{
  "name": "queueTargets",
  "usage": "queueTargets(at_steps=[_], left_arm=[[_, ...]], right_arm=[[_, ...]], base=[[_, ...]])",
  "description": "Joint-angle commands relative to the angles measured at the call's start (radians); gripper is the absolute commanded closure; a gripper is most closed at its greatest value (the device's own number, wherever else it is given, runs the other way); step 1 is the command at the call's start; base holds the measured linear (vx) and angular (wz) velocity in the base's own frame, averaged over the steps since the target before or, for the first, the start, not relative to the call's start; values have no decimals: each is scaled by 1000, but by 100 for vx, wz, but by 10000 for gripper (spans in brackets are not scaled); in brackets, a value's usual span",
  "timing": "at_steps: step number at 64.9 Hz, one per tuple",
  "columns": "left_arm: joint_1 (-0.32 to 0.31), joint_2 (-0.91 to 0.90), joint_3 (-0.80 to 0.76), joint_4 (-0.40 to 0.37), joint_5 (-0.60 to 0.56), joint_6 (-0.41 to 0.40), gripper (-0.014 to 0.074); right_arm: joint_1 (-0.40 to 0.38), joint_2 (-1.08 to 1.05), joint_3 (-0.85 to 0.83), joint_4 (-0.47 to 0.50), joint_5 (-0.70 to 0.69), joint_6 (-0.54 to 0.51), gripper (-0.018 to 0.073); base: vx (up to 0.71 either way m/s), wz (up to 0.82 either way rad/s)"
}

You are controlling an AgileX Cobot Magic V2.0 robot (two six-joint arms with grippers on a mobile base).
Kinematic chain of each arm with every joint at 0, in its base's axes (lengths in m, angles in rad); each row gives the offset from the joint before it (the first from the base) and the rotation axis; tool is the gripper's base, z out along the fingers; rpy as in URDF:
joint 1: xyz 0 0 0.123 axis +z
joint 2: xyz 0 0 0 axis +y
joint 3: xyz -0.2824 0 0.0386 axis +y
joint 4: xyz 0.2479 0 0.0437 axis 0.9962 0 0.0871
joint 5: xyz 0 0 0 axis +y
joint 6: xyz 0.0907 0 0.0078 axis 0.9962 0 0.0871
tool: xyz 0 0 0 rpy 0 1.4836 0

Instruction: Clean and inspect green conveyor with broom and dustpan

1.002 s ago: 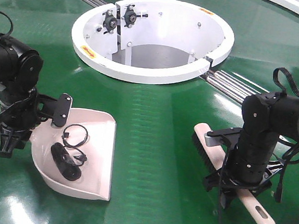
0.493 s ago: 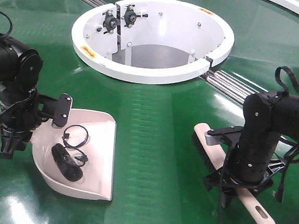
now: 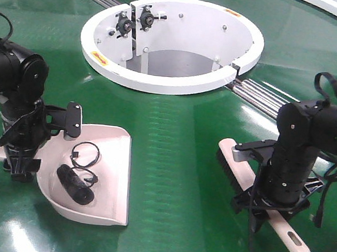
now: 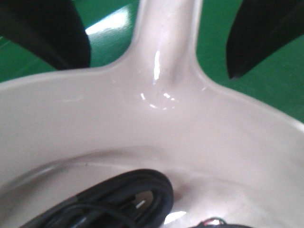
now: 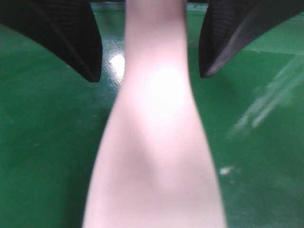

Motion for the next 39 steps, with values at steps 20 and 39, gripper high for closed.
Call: queueTargets(at_steps=[20,39], left_arm=[[-4,-234,-25,-152,38,-17,6],[-4,-463,-25,-336,32,-17,6]], right_arm=[[-6,-250,-20,-16,-88,-5,120],[-6,-529,-20,-15,-320,2,120]], base=[[0,0],[0,0]])
